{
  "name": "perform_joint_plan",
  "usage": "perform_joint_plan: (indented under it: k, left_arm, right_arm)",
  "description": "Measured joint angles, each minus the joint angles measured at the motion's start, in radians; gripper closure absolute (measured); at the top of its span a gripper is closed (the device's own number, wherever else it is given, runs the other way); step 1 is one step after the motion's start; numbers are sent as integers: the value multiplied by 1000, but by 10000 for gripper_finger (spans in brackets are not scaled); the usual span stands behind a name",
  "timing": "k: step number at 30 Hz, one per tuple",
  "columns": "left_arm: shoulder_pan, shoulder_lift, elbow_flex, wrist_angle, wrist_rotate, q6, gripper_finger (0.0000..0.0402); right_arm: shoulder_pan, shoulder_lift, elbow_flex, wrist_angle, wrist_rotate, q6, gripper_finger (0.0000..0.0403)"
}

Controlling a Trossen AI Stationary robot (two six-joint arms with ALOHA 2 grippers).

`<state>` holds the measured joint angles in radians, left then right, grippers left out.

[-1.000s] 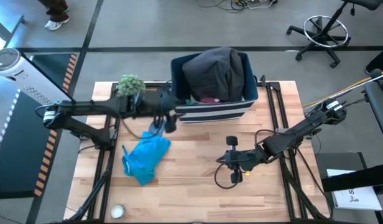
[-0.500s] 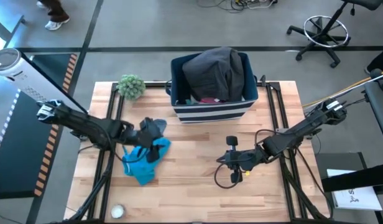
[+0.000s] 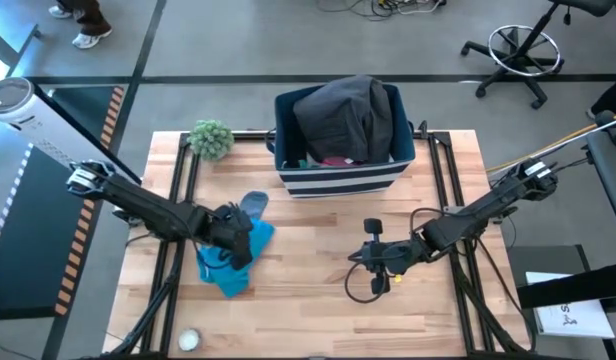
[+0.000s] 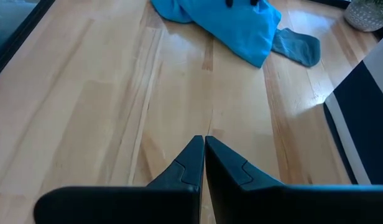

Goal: Sort clothes
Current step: Put the blue shorts into the blue laundry bin

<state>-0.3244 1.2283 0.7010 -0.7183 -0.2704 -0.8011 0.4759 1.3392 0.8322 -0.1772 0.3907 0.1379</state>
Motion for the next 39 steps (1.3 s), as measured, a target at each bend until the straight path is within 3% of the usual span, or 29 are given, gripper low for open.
perform_joint_plan:
  k: [7,16,24,39]
  left_arm:
    - [0,111,-39,5,12,-46,199]
    - [-2,138,10,-43,43,-22,382]
    - [-12,108,216,-204,40,3,386]
    - [-12,104,600,-248,-369,340,395]
  right_arm:
    - [0,0,0,-1,2,-6,403]
    - [0,0,0,-3,2,-7,403]
    - [0,0,0,-5,3,-7,403]
    - [0,-1,0,-14,2,-8,403]
